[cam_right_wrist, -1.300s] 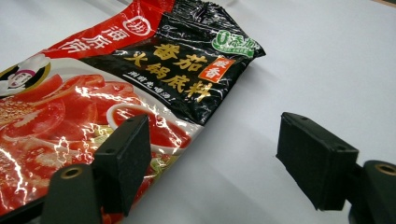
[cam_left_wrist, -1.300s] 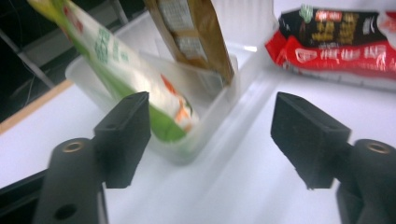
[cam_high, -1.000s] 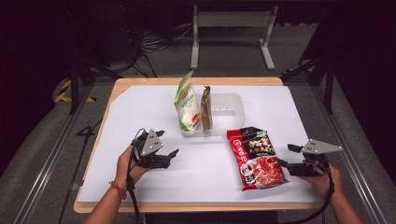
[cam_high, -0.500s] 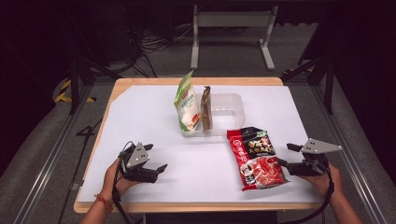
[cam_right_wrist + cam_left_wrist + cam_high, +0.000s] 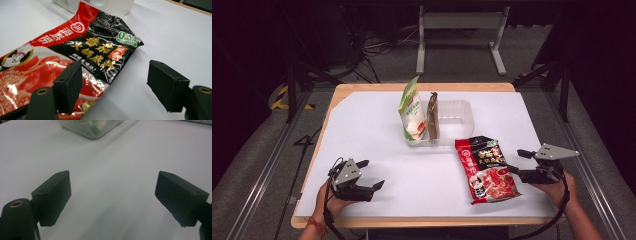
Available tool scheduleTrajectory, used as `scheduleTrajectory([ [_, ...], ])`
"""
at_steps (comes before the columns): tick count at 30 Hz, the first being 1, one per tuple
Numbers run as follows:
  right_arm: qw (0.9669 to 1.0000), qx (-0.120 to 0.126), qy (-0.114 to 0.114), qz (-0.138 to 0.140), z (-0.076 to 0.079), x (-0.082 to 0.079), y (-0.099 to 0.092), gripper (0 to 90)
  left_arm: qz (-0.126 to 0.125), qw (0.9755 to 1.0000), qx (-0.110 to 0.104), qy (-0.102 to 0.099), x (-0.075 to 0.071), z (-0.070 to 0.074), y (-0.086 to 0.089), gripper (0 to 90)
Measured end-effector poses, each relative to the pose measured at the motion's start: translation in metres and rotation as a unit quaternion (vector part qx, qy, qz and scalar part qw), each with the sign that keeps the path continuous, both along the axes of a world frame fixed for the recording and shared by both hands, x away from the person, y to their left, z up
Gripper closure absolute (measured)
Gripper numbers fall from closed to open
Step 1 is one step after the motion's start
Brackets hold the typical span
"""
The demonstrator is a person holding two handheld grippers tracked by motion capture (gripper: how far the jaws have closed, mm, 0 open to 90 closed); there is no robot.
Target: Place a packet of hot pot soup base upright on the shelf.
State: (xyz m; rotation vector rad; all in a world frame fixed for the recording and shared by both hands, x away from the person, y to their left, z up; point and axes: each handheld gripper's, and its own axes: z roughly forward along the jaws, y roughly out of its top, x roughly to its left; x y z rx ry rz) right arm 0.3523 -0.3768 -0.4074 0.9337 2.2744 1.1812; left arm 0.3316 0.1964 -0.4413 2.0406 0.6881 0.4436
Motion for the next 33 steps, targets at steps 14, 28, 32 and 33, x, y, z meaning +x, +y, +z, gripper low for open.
scheduleTrajectory([
  [14,0.9976,0.004,0.064,0.025,-0.006,0.057,0.018,23.6,-0.001,0.9999,0.006,0.011,0.003,-0.006,-0.002,15.2],
  [28,0.9948,-0.001,0.101,0.009,-0.020,0.091,0.036,19.3,-0.012,0.9998,0.011,0.007,0.003,-0.006,-0.007,15.2],
  [32,0.9937,0.000,0.112,-0.001,-0.023,0.097,0.036,19.2,-0.015,0.9998,0.013,0.009,0.004,-0.007,-0.009,15.2],
  [33,0.9938,0.003,0.112,0.000,-0.024,0.098,0.036,19.3,-0.015,0.9998,0.013,0.009,0.005,-0.007,-0.010,15.2],
])
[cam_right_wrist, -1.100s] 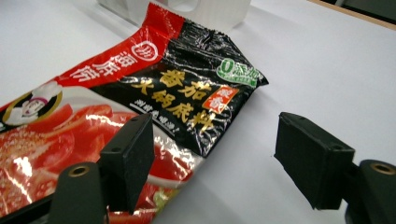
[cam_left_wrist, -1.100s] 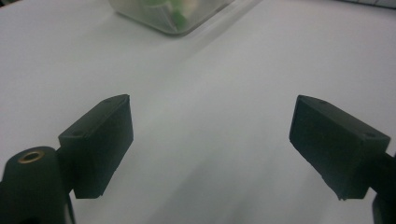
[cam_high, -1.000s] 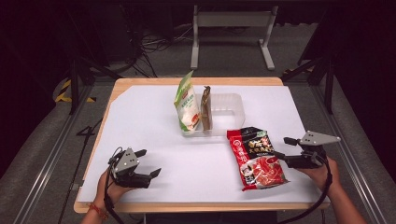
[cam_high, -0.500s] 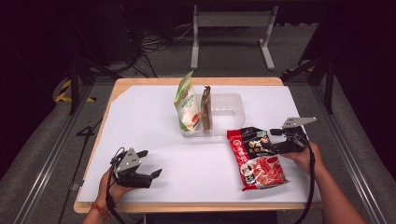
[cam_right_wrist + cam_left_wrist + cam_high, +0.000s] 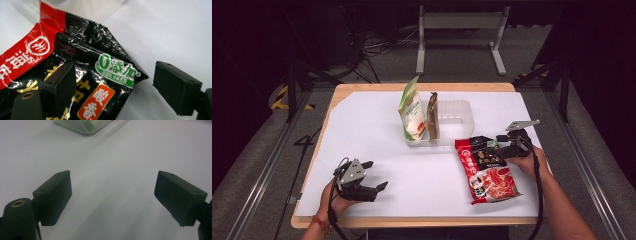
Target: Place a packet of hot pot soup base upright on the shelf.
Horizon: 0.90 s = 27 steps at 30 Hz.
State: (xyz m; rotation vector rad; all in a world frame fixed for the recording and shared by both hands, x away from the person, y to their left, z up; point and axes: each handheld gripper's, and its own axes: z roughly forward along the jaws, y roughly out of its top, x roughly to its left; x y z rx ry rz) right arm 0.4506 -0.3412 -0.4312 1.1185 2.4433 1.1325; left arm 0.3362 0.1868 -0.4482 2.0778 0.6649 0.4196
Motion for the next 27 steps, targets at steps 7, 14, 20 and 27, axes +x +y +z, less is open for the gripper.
scheduleTrajectory([
  [7,0.9995,0.014,0.025,0.008,-0.003,0.010,0.008,18.4,-0.003,1.0000,0.001,0.003,0.001,-0.001,-0.002,15.2],
  [14,0.9986,0.028,0.041,0.017,-0.006,0.015,0.014,19.9,-0.001,1.0000,0.001,0.004,0.001,-0.002,-0.001,15.4],
  [20,0.9978,0.040,0.047,0.025,-0.004,0.012,0.007,41.3,0.000,1.0000,0.006,0.003,0.002,-0.002,0.000,15.4],
  [27,0.9984,0.046,0.022,0.027,-0.003,0.005,0.004,62.3,0.003,1.0000,0.002,0.008,0.003,-0.003,0.000,15.5],
])
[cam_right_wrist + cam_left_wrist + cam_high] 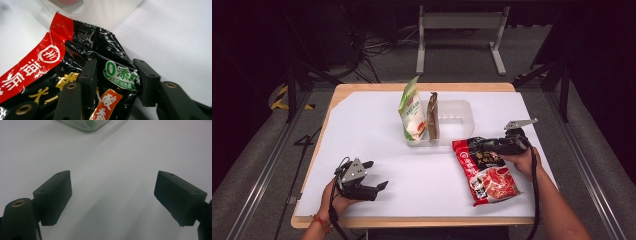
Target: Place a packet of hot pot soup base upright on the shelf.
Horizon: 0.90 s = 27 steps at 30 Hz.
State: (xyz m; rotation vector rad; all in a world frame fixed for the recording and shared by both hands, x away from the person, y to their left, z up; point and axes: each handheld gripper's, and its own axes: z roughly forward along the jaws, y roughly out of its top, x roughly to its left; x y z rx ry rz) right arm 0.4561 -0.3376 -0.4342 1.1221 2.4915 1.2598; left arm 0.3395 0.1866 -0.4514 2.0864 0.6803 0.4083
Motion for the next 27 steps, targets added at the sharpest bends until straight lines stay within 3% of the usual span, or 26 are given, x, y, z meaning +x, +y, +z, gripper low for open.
scheduleTrajectory([
  [11,0.9995,-0.006,-0.023,0.019,0.007,-0.007,-0.007,79.4,0.006,1.0000,-0.004,0.002,0.000,0.000,0.004,16.0],
  [16,0.9989,-0.018,-0.034,0.028,0.013,-0.019,-0.015,82.2,0.008,0.9999,-0.010,-0.001,0.000,0.001,0.005,16.7],
  [20,0.9991,-0.007,-0.033,0.025,0.017,-0.029,-0.026,82.0,0.009,0.9999,-0.011,0.001,0.000,0.001,0.006,16.9],
  [24,0.9994,0.007,-0.012,0.033,0.012,-0.029,-0.033,68.8,0.008,0.9999,-0.006,-0.002,0.002,0.001,0.005,17.0],
  [25,0.9993,0.006,-0.008,0.037,0.011,-0.028,-0.032,60.6,0.008,0.9999,-0.007,-0.001,0.002,0.001,0.004,16.9],
  [27,0.9993,-0.005,0.000,0.038,0.008,-0.026,-0.027,54.9,0.005,1.0000,-0.006,0.000,0.002,0.001,0.003,16.9],
])
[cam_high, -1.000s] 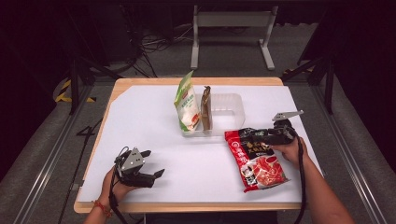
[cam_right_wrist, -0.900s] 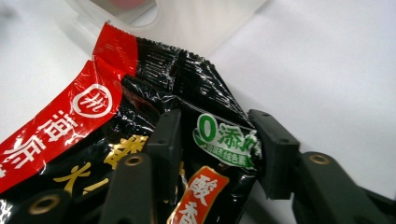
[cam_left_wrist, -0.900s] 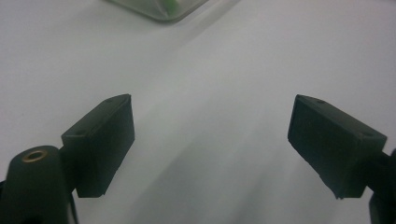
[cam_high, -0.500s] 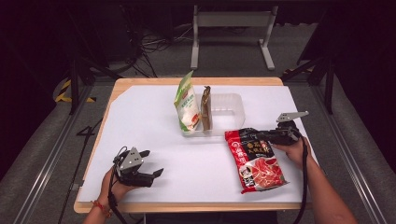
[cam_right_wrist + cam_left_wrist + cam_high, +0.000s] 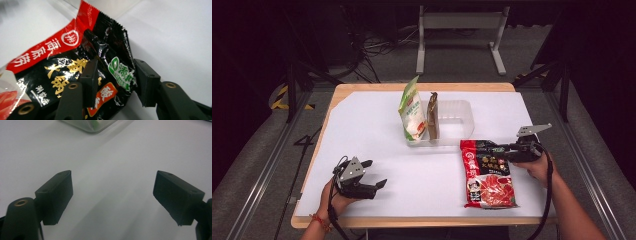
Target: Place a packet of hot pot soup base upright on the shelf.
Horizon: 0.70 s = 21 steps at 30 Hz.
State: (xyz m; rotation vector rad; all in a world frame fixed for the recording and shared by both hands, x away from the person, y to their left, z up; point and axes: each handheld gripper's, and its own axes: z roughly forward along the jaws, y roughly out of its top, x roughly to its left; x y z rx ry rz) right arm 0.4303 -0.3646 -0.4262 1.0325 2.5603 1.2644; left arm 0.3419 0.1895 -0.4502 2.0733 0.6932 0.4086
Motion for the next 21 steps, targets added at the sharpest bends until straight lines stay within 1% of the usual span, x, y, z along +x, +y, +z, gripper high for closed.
scheduleTrajectory([
  [1,1.0000,0.000,0.000,0.000,0.000,0.000,0.000,54.9,0.000,1.0000,0.000,0.000,0.000,0.000,0.000,16.9],
  [2,1.0000,-0.004,-0.001,0.000,-0.001,0.001,0.003,50.4,-0.001,1.0000,0.000,-0.001,0.000,0.000,0.000,16.9],
  [3,0.9999,-0.006,0.000,-0.014,-0.002,0.004,0.006,45.8,0.000,1.0000,-0.001,0.000,0.000,0.000,0.000,16.9],
  [5,0.9998,0.002,0.009,-0.019,-0.003,0.008,0.009,40.6,0.000,1.0000,-0.001,0.001,0.000,-0.001,0.000,16.9],
  [6,0.9996,-0.002,0.010,-0.025,-0.004,0.010,0.011,37.5,-0.002,1.0000,0.000,0.000,0.000,-0.001,0.000,16.9],
  [7,0.9994,-0.003,0.014,-0.032,-0.006,0.012,0.014,37.4,-0.002,1.0000,0.001,-0.001,0.000,-0.001,0.000,16.9],
  [8,0.9994,-0.001,0.021,-0.027,-0.007,0.014,0.016,35.9,-0.002,1.0000,0.000,-0.002,0.000,0.000,0.001,16.9],
  [9,0.9994,-0.002,0.024,-0.024,-0.009,0.015,0.019,34.2,-0.002,1.0000,-0.001,-0.003,0.000,0.000,0.001,16.9],
  [11,0.9992,0.003,0.029,-0.025,-0.010,0.018,0.024,33.9,-0.002,1.0000,0.000,-0.003,0.000,0.000,0.000,16.9],
  [12,0.9994,-0.001,0.026,-0.023,-0.010,0.019,0.025,34.1,-0.003,1.0000,0.000,-0.001,-0.001,0.000,0.000,16.9],
  [13,0.9994,0.001,0.028,-0.021,-0.010,0.019,0.026,38.0,-0.004,1.0000,0.000,-0.002,0.000,0.000,-0.001,16.9],
  [14,0.9992,0.012,0.033,-0.018,-0.011,0.020,0.026,41.9,-0.005,1.0000,0.001,-0.001,-0.001,-0.001,-0.001,16.9],
  [16,0.9990,0.021,0.038,-0.009,-0.011,0.019,0.026,52.1,-0.007,1.0000,0.006,-0.003,-0.001,-0.001,-0.002,16.9],
  [17,0.9990,0.026,0.035,-0.007,-0.011,0.019,0.025,57.8,-0.007,1.0000,0.006,-0.003,-0.001,-0.001,-0.002,16.9],
  [18,0.9990,0.026,0.035,-0.007,-0.011,0.019,0.025,57.8,-0.008,1.0000,0.006,-0.002,0.000,-0.001,-0.002,16.9],
  [19,0.9987,0.038,0.034,-0.010,-0.009,0.019,0.023,62.2,-0.007,1.0000,0.006,-0.002,0.000,-0.001,-0.002,16.9],
  [21,0.9986,0.046,0.028,-0.002,-0.007,0.017,0.020,70.7,-0.007,1.0000,0.004,0.000,0.000,-0.001,-0.002,16.9],
])
